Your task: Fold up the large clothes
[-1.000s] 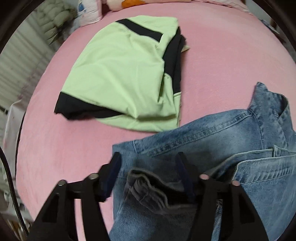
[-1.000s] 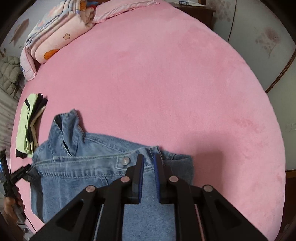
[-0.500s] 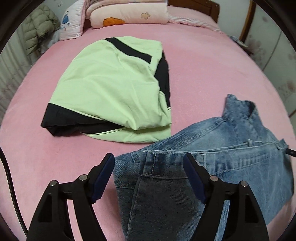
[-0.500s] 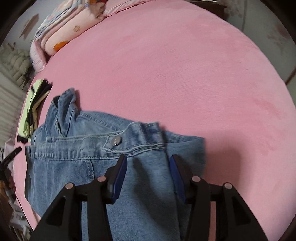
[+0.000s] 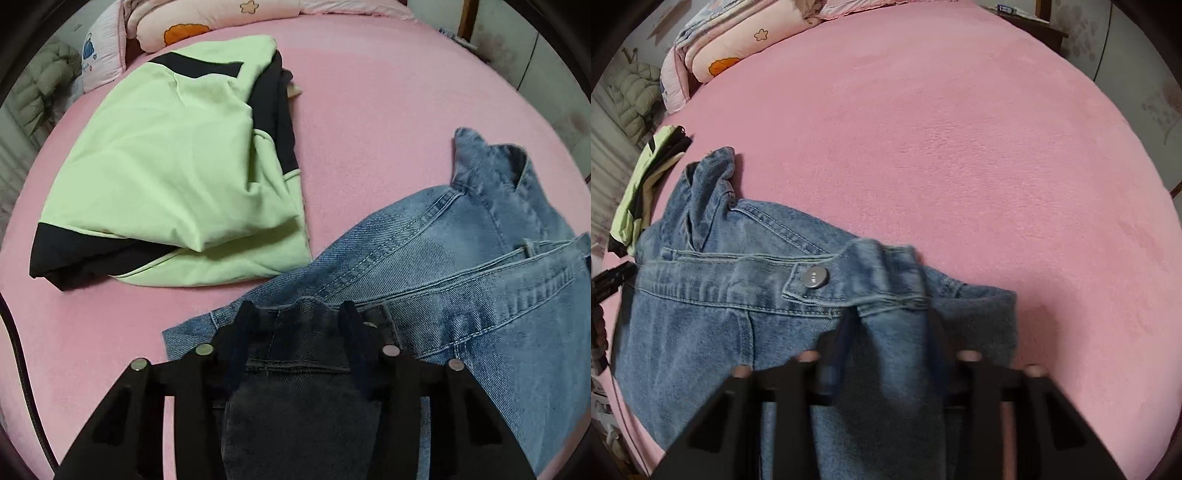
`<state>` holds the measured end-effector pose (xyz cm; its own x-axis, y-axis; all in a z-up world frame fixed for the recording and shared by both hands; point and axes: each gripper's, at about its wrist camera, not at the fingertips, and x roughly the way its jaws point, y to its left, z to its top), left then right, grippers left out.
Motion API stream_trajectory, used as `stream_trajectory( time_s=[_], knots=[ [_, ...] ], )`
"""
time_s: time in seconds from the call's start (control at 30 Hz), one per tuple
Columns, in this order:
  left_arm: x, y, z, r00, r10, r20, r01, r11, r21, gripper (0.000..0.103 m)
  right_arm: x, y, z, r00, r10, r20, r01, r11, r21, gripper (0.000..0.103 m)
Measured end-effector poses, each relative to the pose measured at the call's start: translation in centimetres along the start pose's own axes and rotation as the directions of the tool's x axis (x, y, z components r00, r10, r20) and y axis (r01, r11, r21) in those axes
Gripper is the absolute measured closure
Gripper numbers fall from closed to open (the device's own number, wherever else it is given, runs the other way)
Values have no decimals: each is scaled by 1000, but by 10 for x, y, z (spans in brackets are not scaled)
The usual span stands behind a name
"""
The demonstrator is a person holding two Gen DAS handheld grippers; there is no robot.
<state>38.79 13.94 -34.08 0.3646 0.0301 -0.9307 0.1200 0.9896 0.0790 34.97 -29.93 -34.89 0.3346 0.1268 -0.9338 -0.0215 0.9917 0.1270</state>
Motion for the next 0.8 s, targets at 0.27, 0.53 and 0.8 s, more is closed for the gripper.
stream_trajectory(
  time_s=[0.27,0.53,0.8],
  knots=[
    [-54,-29,-2,972,173,157,-177,984,11,80,-54,23,-5,983,-82,164,87,996,-29,93],
    [-21,-28,19,960,245,138,-240,969,-58,80,-42,19,16,974,-83,211,79,997,26,93],
    [33,-42,20,926,354,128,-356,934,-9,82,17,19,6,971,-181,154,182,983,4,85]
  ],
)
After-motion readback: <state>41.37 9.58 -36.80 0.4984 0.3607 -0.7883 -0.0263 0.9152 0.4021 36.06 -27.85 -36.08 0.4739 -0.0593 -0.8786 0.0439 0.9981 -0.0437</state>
